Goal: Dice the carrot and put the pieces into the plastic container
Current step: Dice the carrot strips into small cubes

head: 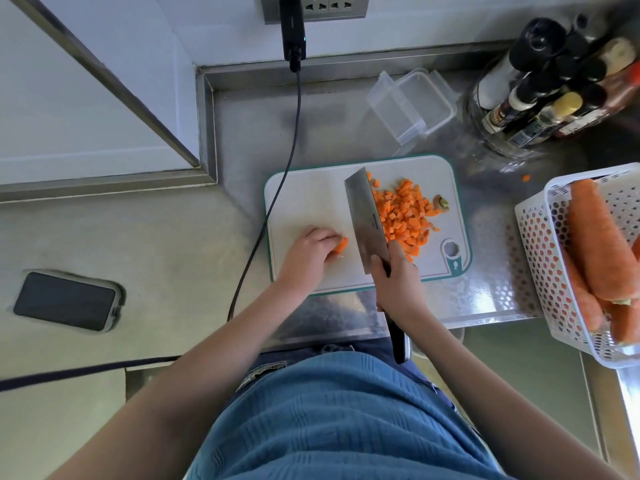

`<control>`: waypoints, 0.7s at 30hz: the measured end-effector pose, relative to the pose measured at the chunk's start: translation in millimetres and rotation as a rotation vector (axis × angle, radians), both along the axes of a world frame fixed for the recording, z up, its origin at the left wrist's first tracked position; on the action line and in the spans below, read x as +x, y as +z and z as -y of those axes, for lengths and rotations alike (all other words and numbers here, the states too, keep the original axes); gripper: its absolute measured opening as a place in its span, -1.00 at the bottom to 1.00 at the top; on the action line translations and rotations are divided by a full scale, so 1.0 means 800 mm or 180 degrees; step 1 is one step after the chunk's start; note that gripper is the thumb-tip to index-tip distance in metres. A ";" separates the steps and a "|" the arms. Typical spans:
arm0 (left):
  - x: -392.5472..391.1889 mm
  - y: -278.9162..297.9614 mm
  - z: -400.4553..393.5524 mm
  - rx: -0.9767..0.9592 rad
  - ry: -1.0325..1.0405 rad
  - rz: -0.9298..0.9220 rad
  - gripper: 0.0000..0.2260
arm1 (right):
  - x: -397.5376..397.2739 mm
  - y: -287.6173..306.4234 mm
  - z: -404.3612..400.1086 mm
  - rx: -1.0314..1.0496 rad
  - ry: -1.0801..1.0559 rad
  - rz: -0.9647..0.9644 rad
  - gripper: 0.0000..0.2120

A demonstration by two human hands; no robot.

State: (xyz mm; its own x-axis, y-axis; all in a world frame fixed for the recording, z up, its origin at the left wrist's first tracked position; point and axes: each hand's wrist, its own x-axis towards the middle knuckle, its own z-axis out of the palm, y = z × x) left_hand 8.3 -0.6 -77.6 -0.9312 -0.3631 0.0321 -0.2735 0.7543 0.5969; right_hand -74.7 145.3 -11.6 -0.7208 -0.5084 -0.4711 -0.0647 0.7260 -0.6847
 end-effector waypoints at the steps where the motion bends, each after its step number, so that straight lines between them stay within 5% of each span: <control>1: 0.002 0.003 -0.004 0.0057 0.0124 0.0011 -0.72 | 0.002 0.000 0.003 -0.0010 0.0013 -0.0025 -0.86; 5: 0.017 0.003 -0.006 0.0305 0.0594 0.0115 -0.58 | 0.008 -0.006 0.013 0.0046 0.0104 -0.0113 -0.92; 11: 0.017 0.006 -0.001 0.0304 0.0609 0.0131 -0.79 | 0.018 -0.012 0.027 0.0075 0.0405 -0.0313 -0.92; 17: 0.012 0.010 -0.002 0.0359 0.0551 -0.0007 -0.86 | 0.040 -0.023 0.046 0.1007 0.0642 -0.0510 -0.82; 21: 0.011 0.008 -0.006 0.0454 0.0744 0.0040 -0.90 | 0.019 -0.024 0.052 0.0582 0.0494 -0.0408 -0.88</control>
State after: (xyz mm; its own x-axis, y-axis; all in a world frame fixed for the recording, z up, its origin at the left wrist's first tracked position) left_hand 17.1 4.1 -71.3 -0.8215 -0.5683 -0.0456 -0.4383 0.5784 0.6880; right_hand -59.3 103.7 -31.1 -0.7005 -0.5324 -0.4752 -0.2625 0.8114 -0.5222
